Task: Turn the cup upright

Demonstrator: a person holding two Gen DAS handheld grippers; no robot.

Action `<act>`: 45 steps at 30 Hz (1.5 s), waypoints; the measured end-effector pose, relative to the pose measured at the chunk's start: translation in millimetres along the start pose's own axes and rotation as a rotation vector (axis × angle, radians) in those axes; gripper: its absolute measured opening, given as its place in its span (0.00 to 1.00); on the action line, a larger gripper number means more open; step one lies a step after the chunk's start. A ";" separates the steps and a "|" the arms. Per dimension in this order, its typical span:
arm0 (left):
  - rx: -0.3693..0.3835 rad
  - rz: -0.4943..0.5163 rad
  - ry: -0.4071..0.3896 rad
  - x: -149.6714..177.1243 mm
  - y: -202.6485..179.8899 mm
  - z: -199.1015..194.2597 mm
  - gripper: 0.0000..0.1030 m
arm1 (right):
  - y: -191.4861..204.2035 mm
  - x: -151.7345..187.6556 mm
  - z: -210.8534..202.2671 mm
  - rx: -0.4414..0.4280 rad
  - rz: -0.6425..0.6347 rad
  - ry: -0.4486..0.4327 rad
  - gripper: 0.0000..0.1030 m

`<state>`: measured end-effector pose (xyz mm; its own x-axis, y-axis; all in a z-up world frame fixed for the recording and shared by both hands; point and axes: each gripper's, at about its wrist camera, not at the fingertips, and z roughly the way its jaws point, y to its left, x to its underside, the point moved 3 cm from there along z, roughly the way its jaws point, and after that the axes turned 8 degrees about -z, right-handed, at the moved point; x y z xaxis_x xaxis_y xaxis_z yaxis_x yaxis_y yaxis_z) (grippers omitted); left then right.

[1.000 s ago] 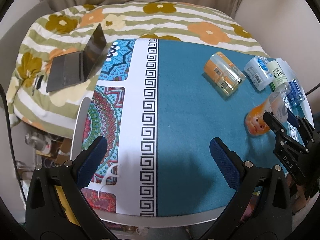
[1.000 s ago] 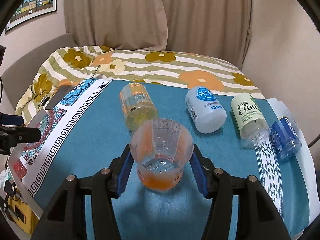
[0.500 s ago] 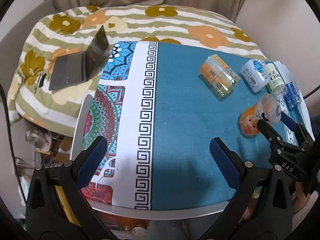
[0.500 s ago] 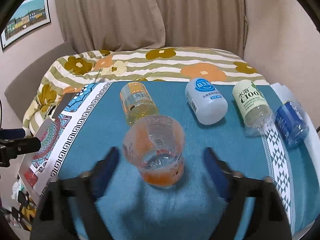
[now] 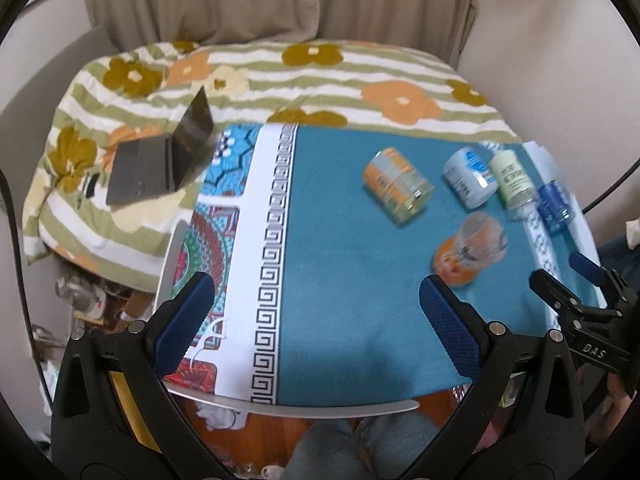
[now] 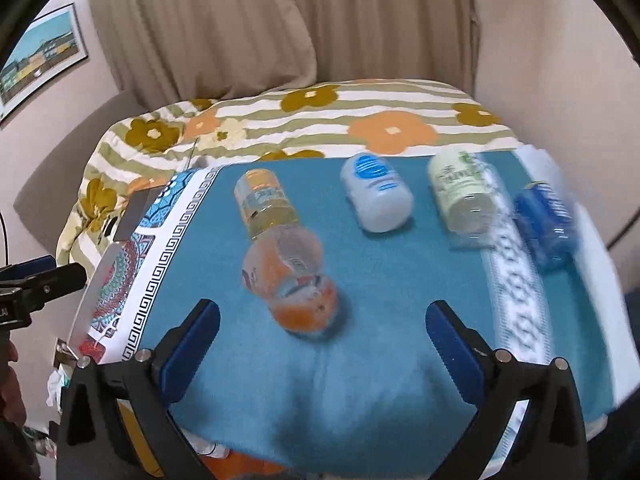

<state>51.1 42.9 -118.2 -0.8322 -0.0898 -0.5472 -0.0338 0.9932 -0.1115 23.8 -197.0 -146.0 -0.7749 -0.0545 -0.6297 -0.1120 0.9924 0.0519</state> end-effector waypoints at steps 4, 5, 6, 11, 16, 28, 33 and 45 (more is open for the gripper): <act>0.012 -0.001 -0.039 -4.4 -13.6 -27.4 1.00 | -14.7 -5.8 -32.5 0.040 0.003 0.014 1.00; 0.016 0.000 -0.049 -4.1 -17.5 -35.4 1.00 | -19.0 -7.4 -40.2 0.044 0.008 0.020 1.00; 0.015 0.001 -0.056 -3.7 -19.9 -40.4 1.00 | -23.4 -8.4 -48.4 0.052 0.013 0.025 1.00; -0.014 0.016 -0.090 4.9 -33.1 -62.5 1.00 | -38.6 -9.8 -72.3 0.093 0.029 0.049 1.00; -0.024 0.019 -0.112 15.7 -39.7 -75.5 1.00 | -44.3 -7.9 -82.8 0.119 0.017 0.059 1.00; -0.035 0.032 -0.136 21.4 -51.2 -82.8 1.00 | -47.9 -3.0 -92.1 0.145 0.011 0.038 1.00; -0.037 0.034 -0.137 20.9 -51.9 -83.1 1.00 | -47.4 -4.9 -92.2 0.149 0.010 0.032 1.00; -0.029 0.030 -0.142 15.2 -55.8 -83.3 1.00 | -46.2 -7.9 -93.2 0.152 0.001 0.028 1.00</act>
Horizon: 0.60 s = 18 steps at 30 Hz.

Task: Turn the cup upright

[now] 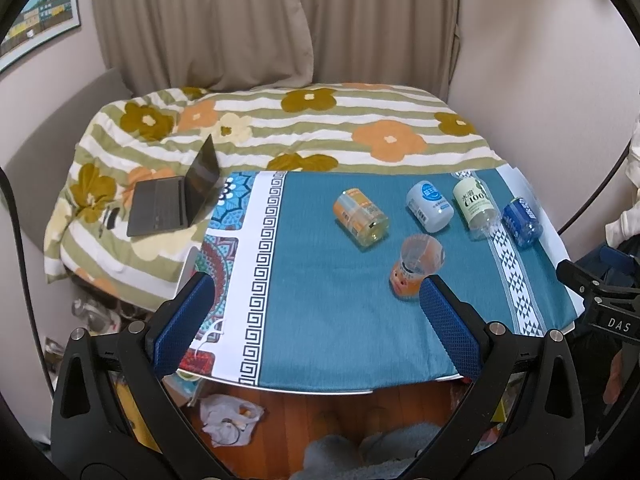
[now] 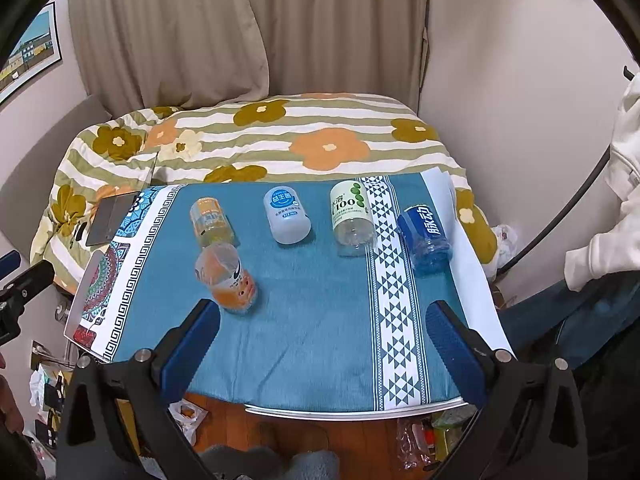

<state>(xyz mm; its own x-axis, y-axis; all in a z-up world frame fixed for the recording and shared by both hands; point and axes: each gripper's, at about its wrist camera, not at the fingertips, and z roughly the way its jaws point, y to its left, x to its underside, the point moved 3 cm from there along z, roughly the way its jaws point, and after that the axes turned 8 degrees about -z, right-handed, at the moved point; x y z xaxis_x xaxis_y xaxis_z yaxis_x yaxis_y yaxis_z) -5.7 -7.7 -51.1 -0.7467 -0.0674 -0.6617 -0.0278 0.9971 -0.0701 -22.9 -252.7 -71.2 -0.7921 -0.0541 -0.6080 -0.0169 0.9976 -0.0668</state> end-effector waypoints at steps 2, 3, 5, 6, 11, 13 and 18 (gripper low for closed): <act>0.001 0.002 -0.001 -0.4 1.5 -0.1 1.00 | -0.2 -0.7 0.2 0.000 0.002 0.001 1.00; 0.002 0.003 -0.002 -1.1 0.7 0.3 1.00 | 0.0 0.0 -0.1 0.000 0.001 0.000 1.00; 0.004 0.002 -0.003 -1.5 0.9 0.9 1.00 | 0.0 -1.0 0.0 0.000 0.003 0.000 1.00; 0.005 0.001 -0.004 -1.6 1.0 1.0 1.00 | -0.2 0.0 0.0 0.000 0.000 -0.001 1.00; 0.014 -0.003 -0.005 -2.4 0.9 1.4 1.00 | -0.6 -4.3 -0.1 0.004 0.002 -0.003 1.00; 0.013 -0.001 -0.006 -3.0 0.7 1.8 1.00 | -1.0 -5.4 0.0 0.005 0.003 -0.004 1.00; 0.013 -0.004 -0.007 -3.4 0.1 2.8 1.00 | -1.9 -6.1 0.6 0.008 0.004 -0.006 1.00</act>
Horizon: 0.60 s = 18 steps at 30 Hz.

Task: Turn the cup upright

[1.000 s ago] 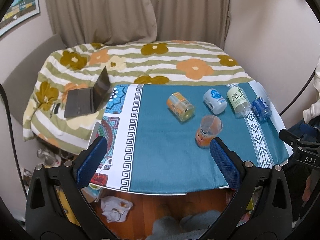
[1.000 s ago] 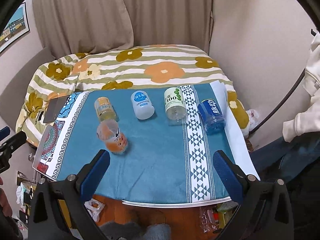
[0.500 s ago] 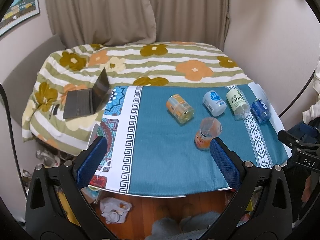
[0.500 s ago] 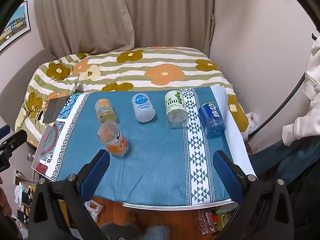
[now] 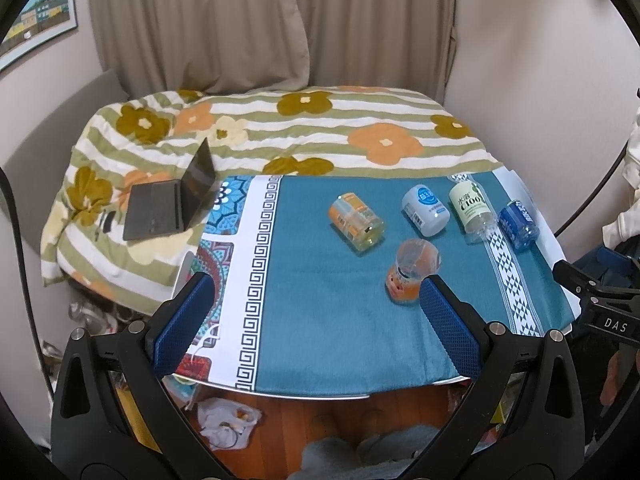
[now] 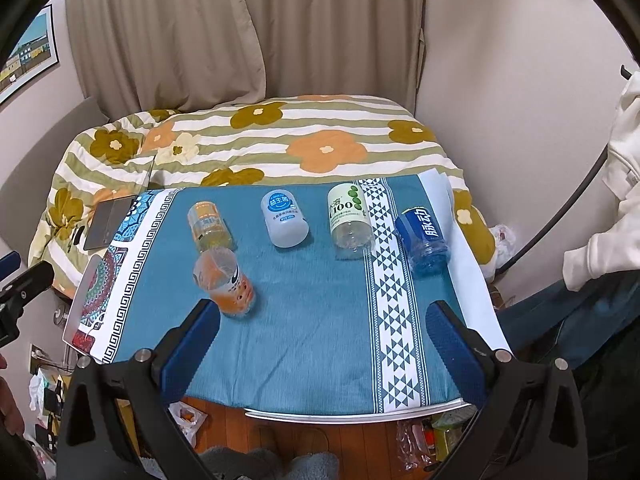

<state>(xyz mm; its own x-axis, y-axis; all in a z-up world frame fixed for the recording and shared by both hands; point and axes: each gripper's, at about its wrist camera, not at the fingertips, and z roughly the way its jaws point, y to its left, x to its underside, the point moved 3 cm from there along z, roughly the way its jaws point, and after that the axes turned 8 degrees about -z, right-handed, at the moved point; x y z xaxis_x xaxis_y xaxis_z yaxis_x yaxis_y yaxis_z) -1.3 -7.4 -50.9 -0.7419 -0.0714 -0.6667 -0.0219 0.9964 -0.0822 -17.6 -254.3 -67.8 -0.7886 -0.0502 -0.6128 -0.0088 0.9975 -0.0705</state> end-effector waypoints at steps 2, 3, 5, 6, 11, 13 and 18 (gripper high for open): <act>0.000 0.001 0.000 0.3 0.0 -0.5 1.00 | 0.0 -0.1 0.0 0.000 0.000 0.000 1.00; -0.001 0.001 -0.001 0.0 -0.1 -0.2 1.00 | 0.0 -0.1 0.0 0.000 0.000 0.000 1.00; -0.002 0.003 -0.004 -1.6 0.6 -0.2 1.00 | -0.5 -1.4 0.3 0.002 -0.001 -0.002 1.00; -0.003 0.005 -0.006 -2.3 0.5 0.2 1.00 | 0.2 -0.2 -0.2 0.001 0.000 -0.001 1.00; 0.008 0.006 -0.015 -3.7 1.8 -0.6 1.00 | -0.3 -1.5 0.0 0.004 -0.001 -0.001 1.00; 0.009 0.009 -0.021 -4.7 1.6 -0.6 1.00 | -0.2 -1.8 -0.1 0.003 -0.001 -0.002 1.00; -0.013 0.017 -0.043 -4.8 3.1 -2.6 1.00 | -2.1 -4.1 0.5 0.006 0.001 -0.007 1.00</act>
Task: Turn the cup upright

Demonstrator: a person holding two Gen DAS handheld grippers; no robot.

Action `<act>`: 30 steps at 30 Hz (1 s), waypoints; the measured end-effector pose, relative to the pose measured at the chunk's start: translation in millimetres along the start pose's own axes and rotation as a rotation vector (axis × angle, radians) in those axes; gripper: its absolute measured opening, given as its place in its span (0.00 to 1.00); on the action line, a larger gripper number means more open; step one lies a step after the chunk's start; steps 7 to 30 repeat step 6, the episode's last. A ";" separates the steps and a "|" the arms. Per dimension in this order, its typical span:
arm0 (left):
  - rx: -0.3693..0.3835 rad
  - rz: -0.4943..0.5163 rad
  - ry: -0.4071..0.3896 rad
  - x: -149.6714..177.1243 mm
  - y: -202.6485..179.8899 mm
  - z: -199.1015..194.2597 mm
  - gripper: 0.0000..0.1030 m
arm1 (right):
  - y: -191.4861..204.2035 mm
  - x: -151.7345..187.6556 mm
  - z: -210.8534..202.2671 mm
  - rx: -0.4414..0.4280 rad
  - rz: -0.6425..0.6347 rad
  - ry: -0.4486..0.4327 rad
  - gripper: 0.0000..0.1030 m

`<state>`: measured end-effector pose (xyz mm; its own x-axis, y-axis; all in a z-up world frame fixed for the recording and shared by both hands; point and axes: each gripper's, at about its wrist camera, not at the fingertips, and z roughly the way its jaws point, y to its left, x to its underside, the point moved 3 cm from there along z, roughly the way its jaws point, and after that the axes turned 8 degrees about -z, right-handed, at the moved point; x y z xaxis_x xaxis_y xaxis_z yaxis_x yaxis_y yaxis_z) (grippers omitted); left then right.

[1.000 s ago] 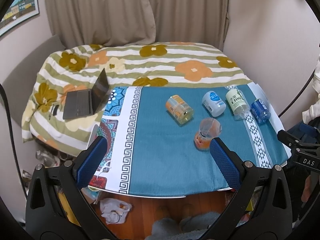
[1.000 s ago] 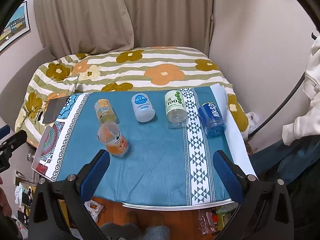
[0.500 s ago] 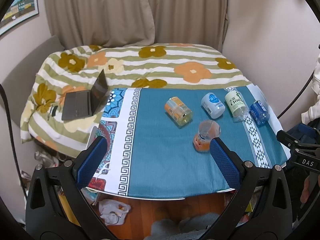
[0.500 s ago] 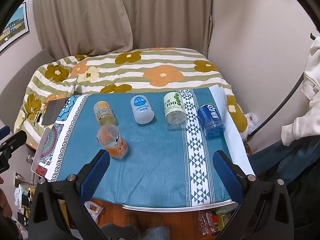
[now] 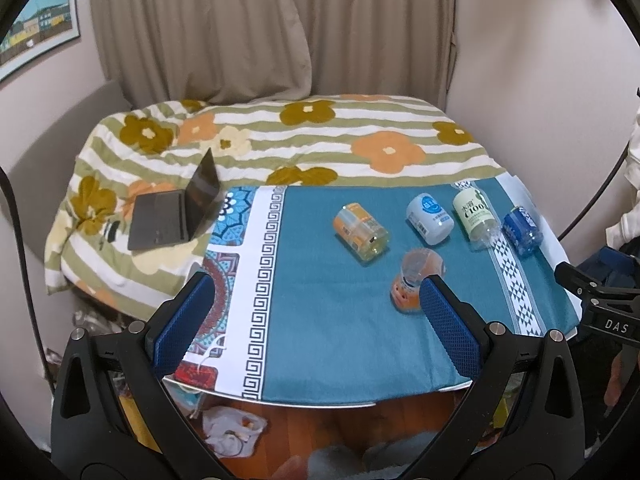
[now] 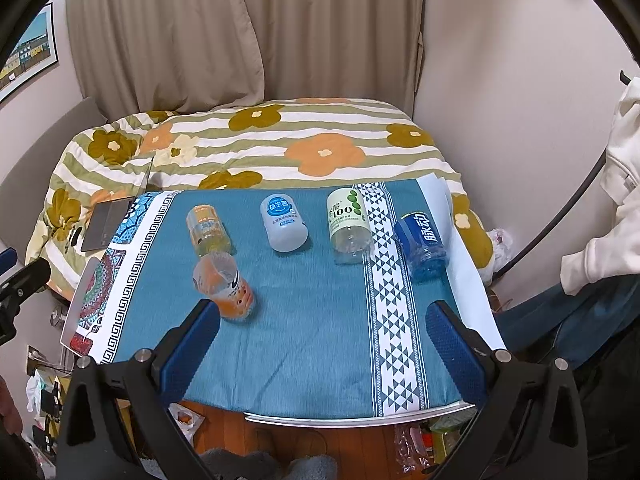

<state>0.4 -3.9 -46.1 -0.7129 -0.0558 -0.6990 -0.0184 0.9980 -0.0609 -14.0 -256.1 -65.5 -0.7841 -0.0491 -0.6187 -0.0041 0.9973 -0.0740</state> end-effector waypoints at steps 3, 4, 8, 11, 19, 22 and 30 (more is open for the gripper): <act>-0.006 0.003 -0.010 -0.3 0.4 -0.1 1.00 | -2.6 -2.6 1.7 0.008 -0.002 -0.004 1.00; -0.006 0.002 -0.012 -0.8 0.7 0.3 1.00 | -2.3 -2.7 2.0 0.012 -0.003 -0.006 1.00; -0.008 0.001 -0.014 -2.0 1.2 1.2 1.00 | -3.5 -4.6 2.4 0.018 -0.007 -0.015 1.00; -0.008 0.001 -0.014 -2.0 1.2 1.2 1.00 | -3.5 -4.6 2.4 0.018 -0.007 -0.015 1.00; -0.008 0.001 -0.014 -2.0 1.2 1.2 1.00 | -3.5 -4.6 2.4 0.018 -0.007 -0.015 1.00; -0.008 0.001 -0.014 -2.0 1.2 1.2 1.00 | -3.5 -4.6 2.4 0.018 -0.007 -0.015 1.00; -0.008 0.001 -0.014 -2.0 1.2 1.2 1.00 | -3.5 -4.6 2.4 0.018 -0.007 -0.015 1.00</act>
